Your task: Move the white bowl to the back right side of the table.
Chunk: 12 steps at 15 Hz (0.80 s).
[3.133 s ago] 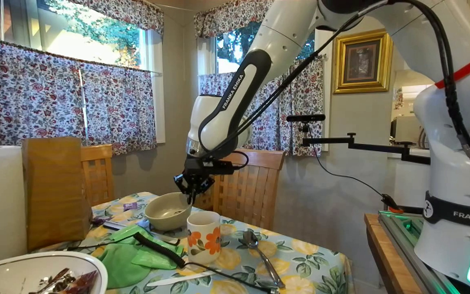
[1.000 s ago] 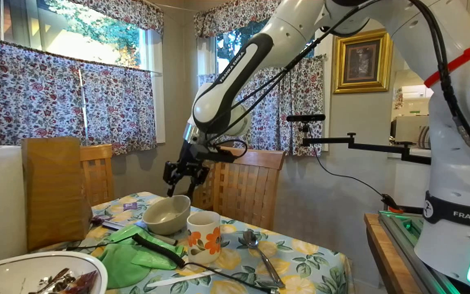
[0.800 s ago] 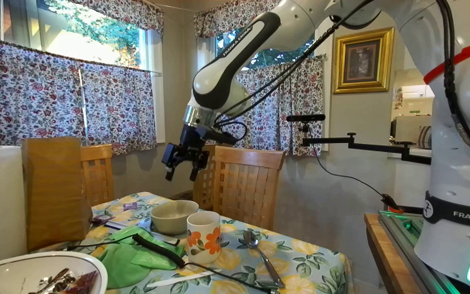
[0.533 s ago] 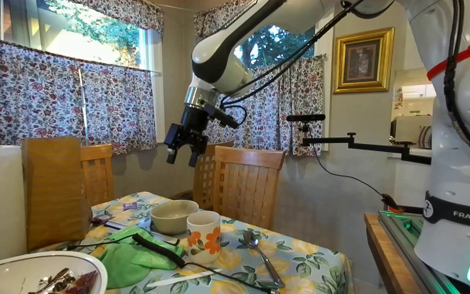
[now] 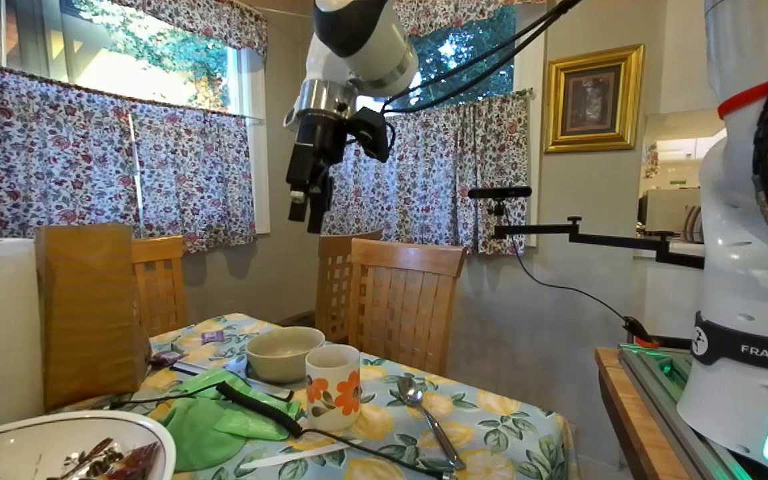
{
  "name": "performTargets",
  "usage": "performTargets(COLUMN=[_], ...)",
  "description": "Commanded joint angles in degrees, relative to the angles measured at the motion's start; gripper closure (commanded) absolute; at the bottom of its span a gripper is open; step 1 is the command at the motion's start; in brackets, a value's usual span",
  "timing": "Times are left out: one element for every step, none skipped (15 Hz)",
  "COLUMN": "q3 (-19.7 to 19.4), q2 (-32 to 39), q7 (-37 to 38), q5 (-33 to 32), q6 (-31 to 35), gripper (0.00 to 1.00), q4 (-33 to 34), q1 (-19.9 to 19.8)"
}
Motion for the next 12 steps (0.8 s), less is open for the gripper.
performTargets(q3=[-2.62, -2.74, -2.76, -2.73, -2.58, -2.47, -3.19, -3.15, -3.22, -3.36, -3.6, -3.76], q2=[-3.17, -3.78, -4.44, -4.51, -4.74, -4.49, -3.52, -3.47, -3.44, -3.43, -3.43, -3.43], q7=[-4.24, -5.29, -6.25, -7.73, -8.74, -10.58, -6.46, -6.51, -6.46, -6.46, -6.46, -6.46], q5=[-4.21, -4.86, -5.14, -4.72, -4.52, -3.63, -4.12, -4.13, -4.13, -4.13, -4.14, -4.14], q6=[-6.05, -6.97, -5.96, -6.57, -6.41, -6.43, -5.73, -5.64, -5.57, -5.57, -5.57, -5.57], gripper=[0.0, 0.0, 0.0, 0.0, 0.0, 0.0, 0.0, 0.0, 0.0, 0.0, 0.0, 0.0], q4=[-0.12, -0.3, -1.02, -0.98, -1.45, -1.42, -0.14, -0.15, -0.15, -0.14, -0.13, -0.13], q1=[5.16, 6.33, 7.47, 8.36, 9.32, 10.08, 10.22, 10.78, 11.02, 11.01, 10.96, 10.92])
